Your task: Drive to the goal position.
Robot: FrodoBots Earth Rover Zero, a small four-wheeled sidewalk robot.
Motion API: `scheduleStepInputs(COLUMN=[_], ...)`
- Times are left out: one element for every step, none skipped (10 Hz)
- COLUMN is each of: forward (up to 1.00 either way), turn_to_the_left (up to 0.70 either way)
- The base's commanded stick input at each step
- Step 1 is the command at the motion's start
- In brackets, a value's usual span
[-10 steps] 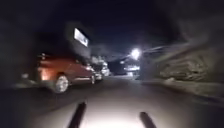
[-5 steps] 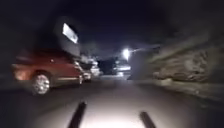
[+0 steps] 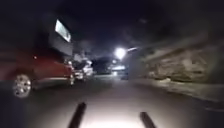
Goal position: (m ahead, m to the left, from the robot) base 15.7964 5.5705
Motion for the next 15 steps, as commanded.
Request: scheduleStepInputs(forward=[1.0,1.0,1.0,1.0,1.0,1.0,1.0,1.0,1.0,1.0,1.0,1.0,1.0,1.0,1.0], turn_to_the_left=[0.03,0.03,0.03,0.03,0.03,0.03,0.03,0.03,0.03,0.03,0.03,0.03,0.03,0.03,0.03])
